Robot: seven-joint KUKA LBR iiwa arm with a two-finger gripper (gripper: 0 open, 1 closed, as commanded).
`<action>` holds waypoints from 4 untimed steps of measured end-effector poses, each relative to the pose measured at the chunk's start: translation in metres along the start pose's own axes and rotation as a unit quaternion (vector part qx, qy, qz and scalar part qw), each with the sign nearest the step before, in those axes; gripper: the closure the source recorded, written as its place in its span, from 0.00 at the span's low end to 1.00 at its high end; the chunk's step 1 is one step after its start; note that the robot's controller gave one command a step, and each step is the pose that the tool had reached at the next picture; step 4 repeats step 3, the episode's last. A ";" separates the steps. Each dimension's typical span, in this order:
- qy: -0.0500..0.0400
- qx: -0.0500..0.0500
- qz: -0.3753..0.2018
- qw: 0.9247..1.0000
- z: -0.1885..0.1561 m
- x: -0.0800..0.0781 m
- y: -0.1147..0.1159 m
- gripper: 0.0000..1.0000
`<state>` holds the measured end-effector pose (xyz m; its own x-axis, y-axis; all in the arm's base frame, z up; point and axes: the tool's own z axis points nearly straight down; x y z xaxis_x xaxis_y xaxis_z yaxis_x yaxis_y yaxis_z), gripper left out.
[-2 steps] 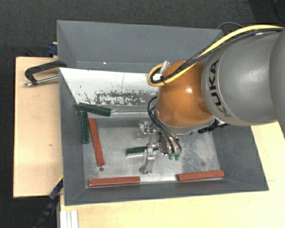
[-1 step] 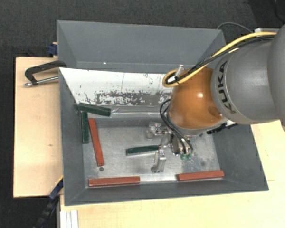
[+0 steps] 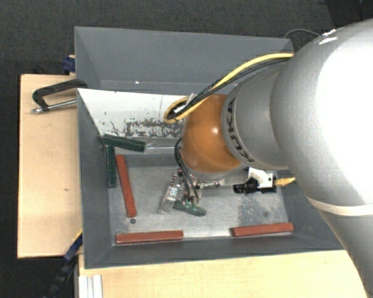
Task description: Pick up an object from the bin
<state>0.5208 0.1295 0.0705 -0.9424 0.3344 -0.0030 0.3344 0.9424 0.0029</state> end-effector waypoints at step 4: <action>-0.001 0.000 0.008 1.000 -0.197 -0.043 0.005 1.00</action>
Offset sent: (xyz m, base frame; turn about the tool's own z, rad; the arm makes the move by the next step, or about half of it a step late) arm -0.0270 -0.0194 0.1113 -0.0294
